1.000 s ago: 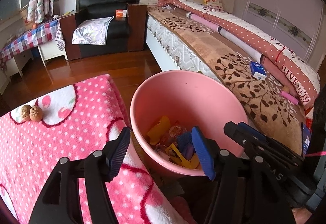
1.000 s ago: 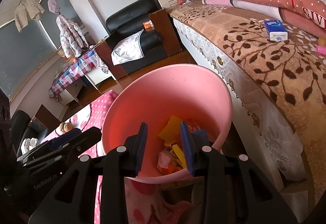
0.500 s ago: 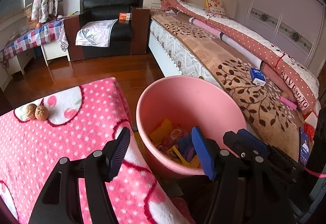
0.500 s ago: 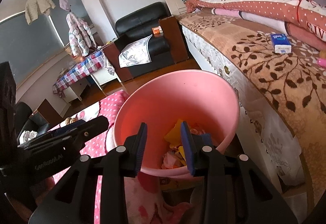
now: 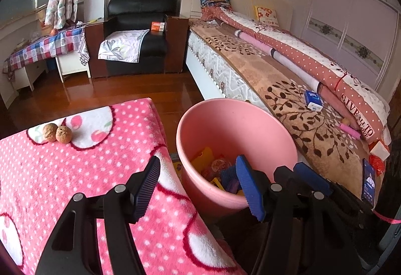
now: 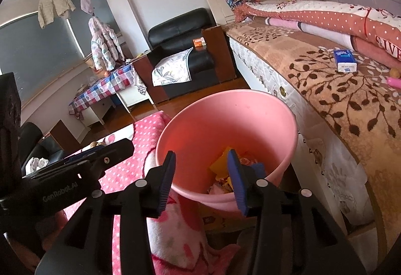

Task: Collect trash

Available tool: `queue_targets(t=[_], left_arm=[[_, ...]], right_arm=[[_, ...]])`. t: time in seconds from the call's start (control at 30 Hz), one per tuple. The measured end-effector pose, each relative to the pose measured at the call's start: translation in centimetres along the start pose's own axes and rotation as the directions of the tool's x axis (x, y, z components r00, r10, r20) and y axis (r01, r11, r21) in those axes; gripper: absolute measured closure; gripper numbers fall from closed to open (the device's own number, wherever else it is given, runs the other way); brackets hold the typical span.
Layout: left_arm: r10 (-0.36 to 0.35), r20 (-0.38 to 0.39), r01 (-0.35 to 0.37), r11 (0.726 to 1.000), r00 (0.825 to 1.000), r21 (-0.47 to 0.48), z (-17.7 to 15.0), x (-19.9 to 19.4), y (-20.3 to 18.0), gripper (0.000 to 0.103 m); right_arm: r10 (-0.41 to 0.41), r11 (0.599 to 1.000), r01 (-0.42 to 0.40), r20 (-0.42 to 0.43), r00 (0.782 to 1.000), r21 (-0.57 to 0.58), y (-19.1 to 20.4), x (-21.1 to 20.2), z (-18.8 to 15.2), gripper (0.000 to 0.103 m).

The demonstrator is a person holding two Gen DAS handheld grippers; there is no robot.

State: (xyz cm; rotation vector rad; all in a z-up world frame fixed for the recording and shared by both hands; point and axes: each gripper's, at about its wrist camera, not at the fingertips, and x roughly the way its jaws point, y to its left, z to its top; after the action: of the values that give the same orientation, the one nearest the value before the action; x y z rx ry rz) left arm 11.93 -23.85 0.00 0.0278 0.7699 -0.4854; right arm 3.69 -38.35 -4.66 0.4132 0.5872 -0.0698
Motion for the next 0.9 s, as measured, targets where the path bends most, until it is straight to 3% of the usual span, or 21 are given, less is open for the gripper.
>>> queue_targets(t=[0.1, 0.67, 0.9], left_arm=[[0.000, 0.008, 0.000, 1.000, 1.000, -0.007, -0.3, -0.7, 0.2, 0.041], [0.008, 0.033, -0.006, 0.998, 0.999, -0.067, -2.4, -3.9, 1.6, 0.041], [0.037, 0.058, -0.033, 0.997, 0.998, -0.070, -3.1, -5.1, 1.7, 0.041]], right_arm=[[0.002, 1.000, -0.002, -0.002, 1.000, -0.011, 0.5, -0.5, -0.3, 0.058], [-0.057, 0.998, 0.058, 0.036, 0.998, -0.036, 2.6, -2.7, -2.1, 0.030], [-0.069, 0.996, 0.071, 0.054, 0.996, -0.046, 3.1, -3.3, -2.4, 0.028]])
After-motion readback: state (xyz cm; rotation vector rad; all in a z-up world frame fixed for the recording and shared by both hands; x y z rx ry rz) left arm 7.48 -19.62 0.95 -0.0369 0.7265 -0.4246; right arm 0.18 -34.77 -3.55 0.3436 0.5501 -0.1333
